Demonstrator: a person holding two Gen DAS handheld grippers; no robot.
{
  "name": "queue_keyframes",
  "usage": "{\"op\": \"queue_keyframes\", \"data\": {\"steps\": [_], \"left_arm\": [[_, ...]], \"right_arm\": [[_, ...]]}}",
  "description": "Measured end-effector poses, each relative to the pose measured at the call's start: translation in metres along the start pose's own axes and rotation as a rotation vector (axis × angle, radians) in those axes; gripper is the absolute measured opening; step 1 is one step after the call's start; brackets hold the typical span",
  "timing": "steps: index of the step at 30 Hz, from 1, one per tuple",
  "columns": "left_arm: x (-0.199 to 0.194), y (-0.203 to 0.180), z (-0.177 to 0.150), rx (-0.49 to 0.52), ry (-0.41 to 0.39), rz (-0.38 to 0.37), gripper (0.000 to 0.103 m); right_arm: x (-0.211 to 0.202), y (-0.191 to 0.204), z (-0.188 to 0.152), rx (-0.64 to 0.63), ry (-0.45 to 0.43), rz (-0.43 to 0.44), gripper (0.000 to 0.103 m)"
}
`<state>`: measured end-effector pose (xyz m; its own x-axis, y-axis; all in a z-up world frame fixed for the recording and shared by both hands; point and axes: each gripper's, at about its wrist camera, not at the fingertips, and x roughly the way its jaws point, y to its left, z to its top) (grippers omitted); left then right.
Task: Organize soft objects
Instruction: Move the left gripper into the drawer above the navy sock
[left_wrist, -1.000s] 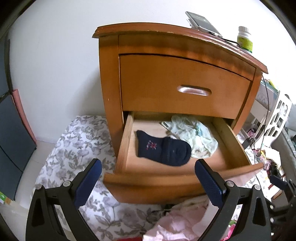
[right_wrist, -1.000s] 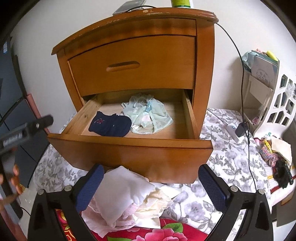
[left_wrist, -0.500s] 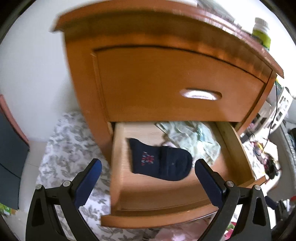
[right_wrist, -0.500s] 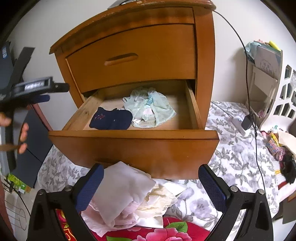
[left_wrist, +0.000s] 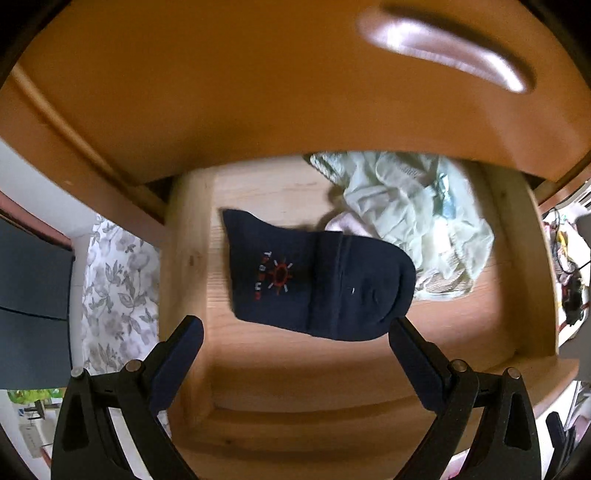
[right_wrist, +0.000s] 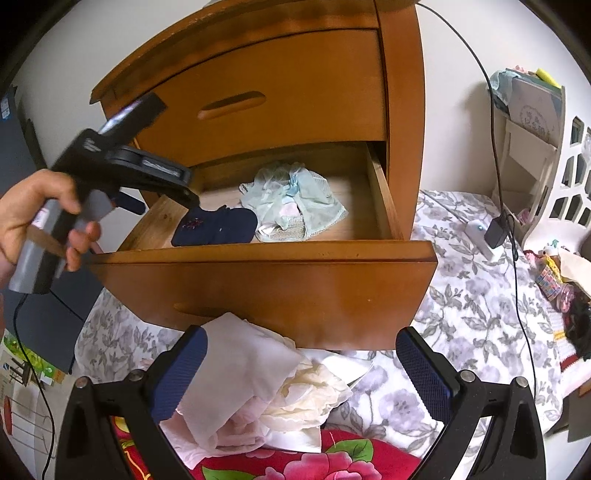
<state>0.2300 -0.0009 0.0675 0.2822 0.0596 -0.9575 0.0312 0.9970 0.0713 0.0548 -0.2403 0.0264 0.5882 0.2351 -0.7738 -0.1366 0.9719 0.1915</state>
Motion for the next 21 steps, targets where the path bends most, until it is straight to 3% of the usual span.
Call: {"op": "queue_keyframes", "data": {"steps": [8,21], "left_arm": [[0.027,0.005,0.015,-0.067,0.077,0.04,0.1],[0.045,-0.01,0.019,-0.007,0.109,0.056,0.096]], "right_arm": [[0.011,-0.005,-0.003,0.008,0.027,-0.002,0.103],[0.018,-0.009,-0.005,0.014,0.044,-0.01,0.103]]}}
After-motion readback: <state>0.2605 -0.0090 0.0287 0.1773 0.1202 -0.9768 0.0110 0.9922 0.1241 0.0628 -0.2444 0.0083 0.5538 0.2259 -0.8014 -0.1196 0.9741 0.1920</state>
